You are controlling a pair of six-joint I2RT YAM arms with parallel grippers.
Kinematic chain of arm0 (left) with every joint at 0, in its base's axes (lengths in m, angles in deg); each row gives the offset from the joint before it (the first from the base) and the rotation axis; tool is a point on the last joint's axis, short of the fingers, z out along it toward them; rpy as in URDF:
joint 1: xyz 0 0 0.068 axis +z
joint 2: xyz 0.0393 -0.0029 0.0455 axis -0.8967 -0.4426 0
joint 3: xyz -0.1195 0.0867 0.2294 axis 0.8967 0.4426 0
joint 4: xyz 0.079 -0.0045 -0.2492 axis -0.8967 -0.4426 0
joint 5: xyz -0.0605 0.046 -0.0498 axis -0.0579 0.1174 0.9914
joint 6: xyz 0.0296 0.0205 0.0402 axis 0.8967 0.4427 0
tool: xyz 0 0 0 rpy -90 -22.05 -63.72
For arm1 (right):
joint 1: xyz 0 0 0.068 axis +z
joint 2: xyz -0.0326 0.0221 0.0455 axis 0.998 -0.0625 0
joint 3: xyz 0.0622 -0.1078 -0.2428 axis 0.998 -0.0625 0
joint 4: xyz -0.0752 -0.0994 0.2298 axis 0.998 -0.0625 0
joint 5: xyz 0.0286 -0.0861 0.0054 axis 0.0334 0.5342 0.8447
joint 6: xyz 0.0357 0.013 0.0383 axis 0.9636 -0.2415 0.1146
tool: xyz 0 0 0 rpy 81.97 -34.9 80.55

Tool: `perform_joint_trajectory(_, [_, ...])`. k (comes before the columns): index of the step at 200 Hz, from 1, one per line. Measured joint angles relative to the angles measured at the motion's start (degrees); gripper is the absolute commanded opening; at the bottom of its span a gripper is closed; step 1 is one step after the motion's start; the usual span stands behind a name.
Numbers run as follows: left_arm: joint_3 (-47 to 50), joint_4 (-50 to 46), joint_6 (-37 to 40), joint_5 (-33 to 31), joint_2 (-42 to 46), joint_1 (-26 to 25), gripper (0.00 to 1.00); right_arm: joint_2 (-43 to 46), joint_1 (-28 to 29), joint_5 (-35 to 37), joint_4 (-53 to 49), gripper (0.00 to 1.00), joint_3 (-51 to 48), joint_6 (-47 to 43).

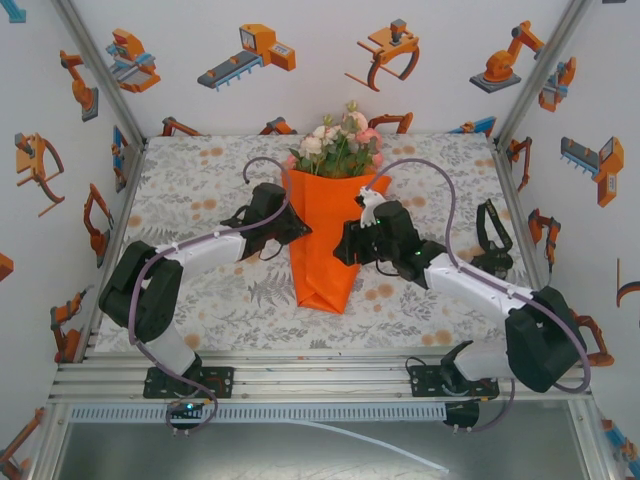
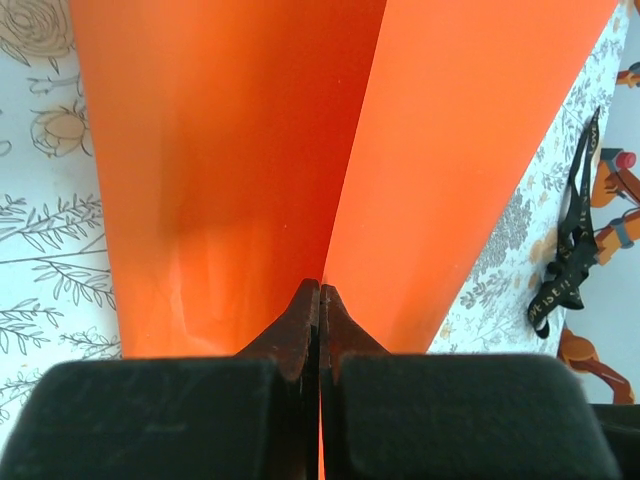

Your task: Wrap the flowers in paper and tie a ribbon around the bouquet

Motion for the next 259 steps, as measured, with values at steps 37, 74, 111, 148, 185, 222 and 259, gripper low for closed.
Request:
perform_joint_trajectory(37, [3.48,2.32,0.37,-3.21,0.0,0.0,0.0,-1.01,0.0,1.77,-1.29,0.53,-1.11,-0.04])
perform_joint_trajectory(74, [6.82,3.04,0.33,-5.68,0.0,-0.02,0.0,-1.22,0.0,2.32,-2.23,0.53,-1.36,-0.37])
perform_joint_trajectory(111, [8.83,4.02,0.04,-7.54,0.0,-0.07,0.0,-1.22,0.11,2.47,-2.99,0.53,-1.53,-1.07])
perform_joint_trajectory(148, [9.16,5.05,0.04,-7.74,-0.13,-0.09,0.0,-1.31,3.06,2.1,-3.39,0.53,-1.49,-1.73])
perform_joint_trajectory(185, [9.2,5.57,0.07,-7.8,-0.66,-0.11,0.0,-5.07,6.1,-2.05,0.22,0.32,-1.53,0.52])
perform_joint_trajectory(222, [9.44,5.57,0.15,-8.0,-0.66,-0.11,0.0,-12.28,7.98,-7.02,5.75,0.3,-2.23,3.52])
perform_joint_trajectory(259, [10.56,5.62,0.15,-7.98,-0.61,-0.11,0.06,-18.99,8.92,-10.43,9.88,0.29,-3.1,4.87])
